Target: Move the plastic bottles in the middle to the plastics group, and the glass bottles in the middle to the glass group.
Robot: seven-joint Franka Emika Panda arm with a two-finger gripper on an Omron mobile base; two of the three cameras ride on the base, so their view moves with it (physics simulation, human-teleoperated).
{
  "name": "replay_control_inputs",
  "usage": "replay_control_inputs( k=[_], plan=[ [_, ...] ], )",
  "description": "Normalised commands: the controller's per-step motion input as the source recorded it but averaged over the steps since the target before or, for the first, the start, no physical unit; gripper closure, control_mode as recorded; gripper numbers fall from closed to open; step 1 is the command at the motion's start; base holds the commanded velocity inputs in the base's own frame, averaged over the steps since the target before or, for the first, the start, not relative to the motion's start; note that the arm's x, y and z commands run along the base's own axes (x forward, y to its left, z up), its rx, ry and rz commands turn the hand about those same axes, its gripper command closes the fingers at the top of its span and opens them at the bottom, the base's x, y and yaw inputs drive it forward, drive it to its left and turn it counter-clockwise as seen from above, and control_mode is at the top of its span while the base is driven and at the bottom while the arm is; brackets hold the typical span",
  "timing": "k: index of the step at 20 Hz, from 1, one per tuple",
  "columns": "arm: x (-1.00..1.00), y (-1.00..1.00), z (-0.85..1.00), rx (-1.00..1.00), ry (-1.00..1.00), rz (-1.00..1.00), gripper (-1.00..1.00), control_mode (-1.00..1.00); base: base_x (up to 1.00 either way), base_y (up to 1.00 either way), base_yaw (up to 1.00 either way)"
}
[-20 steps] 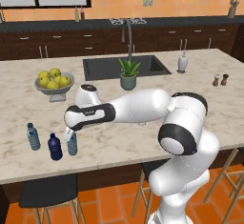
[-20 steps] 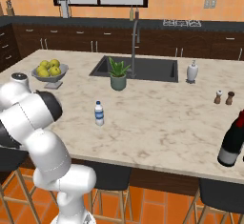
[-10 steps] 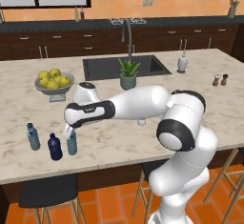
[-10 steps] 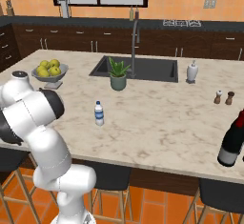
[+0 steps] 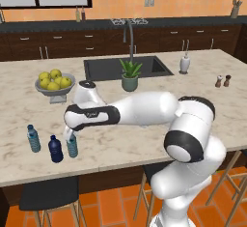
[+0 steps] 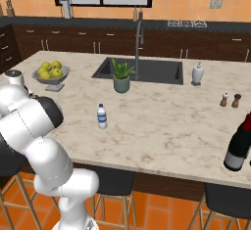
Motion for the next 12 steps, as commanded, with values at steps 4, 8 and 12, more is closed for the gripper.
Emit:
replay_control_inputs(
  k=[4,8,12],
  plan=[
    [-0.65,-0.76,0.49,0.0,-0.1,-0.07,-1.0,-1.0,0.0,0.0,0.0],
    [-0.11,-1.0,0.27,0.0,-0.05,-0.17,-1.0,-1.0,0.0,0.0,0.0],
    [0.14,-1.0,0.23,0.0,-0.01,-0.3,-1.0,-1.0,0.0,0.0,0.0]
  ],
)
